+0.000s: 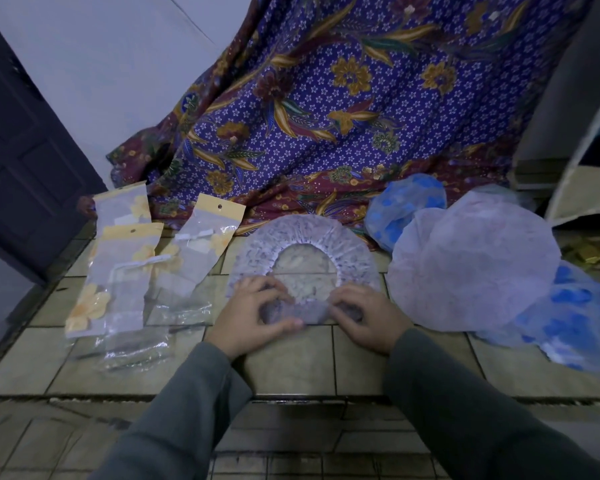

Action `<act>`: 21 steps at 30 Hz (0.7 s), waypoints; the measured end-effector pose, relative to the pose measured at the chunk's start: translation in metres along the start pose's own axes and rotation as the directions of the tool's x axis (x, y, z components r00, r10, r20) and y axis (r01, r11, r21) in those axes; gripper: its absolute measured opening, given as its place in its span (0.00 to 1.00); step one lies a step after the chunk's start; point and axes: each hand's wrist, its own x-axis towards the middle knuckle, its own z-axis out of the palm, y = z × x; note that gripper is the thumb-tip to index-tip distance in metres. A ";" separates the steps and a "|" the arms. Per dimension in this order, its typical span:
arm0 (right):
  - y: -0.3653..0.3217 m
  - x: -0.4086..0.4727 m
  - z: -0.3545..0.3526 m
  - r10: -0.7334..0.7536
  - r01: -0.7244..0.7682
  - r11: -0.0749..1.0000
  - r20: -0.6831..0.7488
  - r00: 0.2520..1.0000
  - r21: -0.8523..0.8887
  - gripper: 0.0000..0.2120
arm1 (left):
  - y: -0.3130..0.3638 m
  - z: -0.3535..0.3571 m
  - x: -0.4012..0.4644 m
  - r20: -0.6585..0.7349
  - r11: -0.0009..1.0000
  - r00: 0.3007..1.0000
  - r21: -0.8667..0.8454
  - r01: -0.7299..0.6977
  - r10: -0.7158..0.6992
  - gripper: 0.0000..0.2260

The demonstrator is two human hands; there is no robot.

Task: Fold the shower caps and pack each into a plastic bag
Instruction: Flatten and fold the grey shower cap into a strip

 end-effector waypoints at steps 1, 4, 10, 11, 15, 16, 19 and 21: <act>-0.005 0.003 -0.002 0.068 -0.067 0.997 -0.043 0.997 0.036 0.09 | -0.001 -0.004 -0.001 0.036 1.000 0.999 0.010 -0.007 0.007 0.23; -0.011 0.006 -0.012 0.178 -0.174 0.979 -0.030 0.984 0.104 0.17 | -0.006 -0.011 0.002 0.063 0.998 0.997 -0.059 0.037 -0.033 0.15; -0.014 0.005 -0.022 0.209 -0.208 0.973 -0.001 0.978 -0.101 0.19 | 0.001 -0.045 0.020 0.055 0.897 0.946 -0.303 0.321 -0.320 0.04; -0.016 0.009 -0.022 0.265 -0.268 0.961 -0.056 0.963 -0.069 0.13 | 0.001 -0.051 0.024 0.085 0.878 0.935 -0.324 0.352 -0.344 0.05; -0.025 0.034 -0.030 0.486 -0.488 0.873 -0.130 0.864 0.022 0.08 | 0.005 -0.065 0.041 0.228 0.824 0.863 -0.265 0.500 -0.450 0.11; -0.026 0.041 -0.031 0.532 -0.540 0.841 -0.117 0.838 -0.045 0.08 | 0.006 -0.065 0.047 0.239 0.835 0.836 -0.137 0.533 -0.495 0.15; -0.023 0.057 -0.025 0.661 -0.656 0.722 -0.060 0.748 -0.218 0.16 | 0.012 -0.055 0.063 0.148 0.805 0.806 0.285 0.521 -0.573 0.24; -0.022 0.063 -0.019 0.692 -0.676 0.681 -0.053 0.720 -0.283 0.18 | 0.020 -0.040 0.067 -0.016 0.716 0.840 0.514 0.473 -0.543 0.22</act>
